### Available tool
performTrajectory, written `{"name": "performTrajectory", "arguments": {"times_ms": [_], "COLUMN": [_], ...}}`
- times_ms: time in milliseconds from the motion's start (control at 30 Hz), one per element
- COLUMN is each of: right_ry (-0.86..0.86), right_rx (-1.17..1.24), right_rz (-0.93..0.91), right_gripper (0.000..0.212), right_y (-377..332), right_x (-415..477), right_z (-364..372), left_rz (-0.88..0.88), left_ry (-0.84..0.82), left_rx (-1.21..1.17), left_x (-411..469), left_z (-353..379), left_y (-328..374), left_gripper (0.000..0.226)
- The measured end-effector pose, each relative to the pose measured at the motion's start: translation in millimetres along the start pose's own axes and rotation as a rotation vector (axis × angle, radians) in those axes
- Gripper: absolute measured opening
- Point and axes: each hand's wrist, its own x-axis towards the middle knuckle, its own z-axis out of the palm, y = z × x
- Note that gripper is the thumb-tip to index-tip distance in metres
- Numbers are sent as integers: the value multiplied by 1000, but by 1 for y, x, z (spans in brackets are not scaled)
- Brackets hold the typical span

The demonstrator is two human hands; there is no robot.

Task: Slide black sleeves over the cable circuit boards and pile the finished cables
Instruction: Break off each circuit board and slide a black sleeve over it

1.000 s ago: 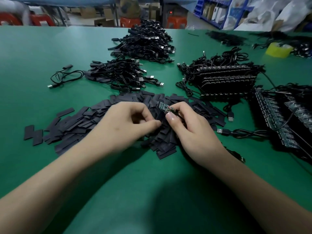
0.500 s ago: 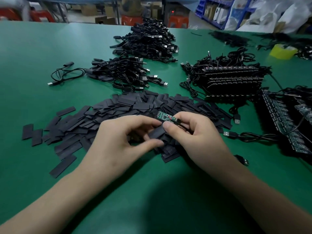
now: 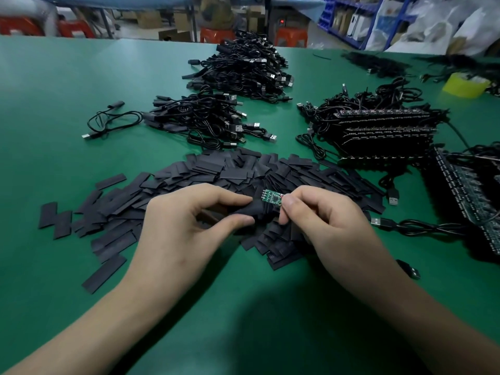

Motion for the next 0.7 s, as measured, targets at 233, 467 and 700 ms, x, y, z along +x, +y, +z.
{"name": "performTrajectory", "arguments": {"times_ms": [233, 467, 700], "right_ry": [-10, -49, -127], "right_rx": [-56, -63, -117], "right_rz": [-18, -24, -33], "right_gripper": [35, 35, 34], "right_y": [-5, -6, -6], "right_x": [-1, -1, -3], "right_z": [-1, 0, -3], "left_rz": [-40, -33, 40], "left_ry": [10, 1, -34], "left_rx": [-53, -53, 61], "left_x": [1, 1, 3], "left_z": [0, 0, -3], "left_y": [-2, -4, -7], "left_gripper": [20, 20, 22]}}
